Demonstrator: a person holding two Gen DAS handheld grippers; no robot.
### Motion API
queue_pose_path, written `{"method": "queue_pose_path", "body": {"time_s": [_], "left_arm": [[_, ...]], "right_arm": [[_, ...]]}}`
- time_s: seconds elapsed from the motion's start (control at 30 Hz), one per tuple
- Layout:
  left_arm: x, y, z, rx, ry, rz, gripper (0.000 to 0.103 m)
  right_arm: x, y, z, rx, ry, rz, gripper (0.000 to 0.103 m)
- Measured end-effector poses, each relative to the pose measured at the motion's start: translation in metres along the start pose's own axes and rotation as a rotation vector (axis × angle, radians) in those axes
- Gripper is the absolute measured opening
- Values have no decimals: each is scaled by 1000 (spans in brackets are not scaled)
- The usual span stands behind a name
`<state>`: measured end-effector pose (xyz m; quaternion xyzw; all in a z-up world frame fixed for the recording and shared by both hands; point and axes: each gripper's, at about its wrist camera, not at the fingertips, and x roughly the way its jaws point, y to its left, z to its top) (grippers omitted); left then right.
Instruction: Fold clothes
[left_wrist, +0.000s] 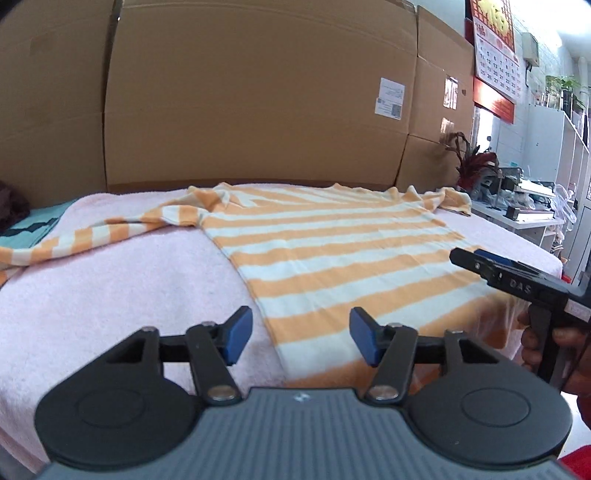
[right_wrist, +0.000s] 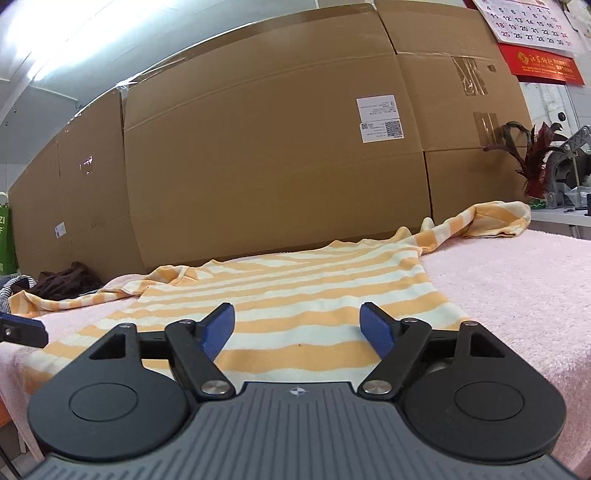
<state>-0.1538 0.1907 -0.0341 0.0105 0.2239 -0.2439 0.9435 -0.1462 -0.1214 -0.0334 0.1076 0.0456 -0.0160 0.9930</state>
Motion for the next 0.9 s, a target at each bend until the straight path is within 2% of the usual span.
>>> {"method": "queue_pose_path", "body": {"time_s": [0.03,0.07,0.1,0.2,0.23,0.37,0.43,0.53,0.57,0.7,0.77,0.9], "left_arm": [[-1,1,-4,-10,11,-5,53],[-4,0,-7,-12,-1,-2,50],[-8,0,-11,-7,-11,-4,48],[-21,-1,-18,-2,-14,-29,48],[-25,1,-20,-16,-6,-49,49],[-33,11,-32,-69,24,-93,60],[-30,17,-38,-95,25,-97,61],[-18,26,-45,-134,50,-119,61],[-14,27,-47,-131,59,-127,61],[-3,21,-49,-45,76,-160,63],[0,19,-48,-33,70,-185,73],[7,16,-47,-9,59,-234,81]], "right_arm": [[-2,-2,0,3,4,-14,51],[-4,-7,0,11,8,-25,44],[-7,-11,1,18,13,-36,29],[-21,-24,1,49,23,-42,10],[-27,-27,1,60,25,-45,9],[-55,-47,2,163,28,-38,9],[-67,-56,5,191,32,-38,12],[-79,-61,7,163,53,-28,18],[-82,-63,8,157,61,-27,20],[-91,-66,4,145,104,-46,40],[-92,-69,0,150,125,-52,40],[-87,-80,-4,168,134,-53,45]]}}
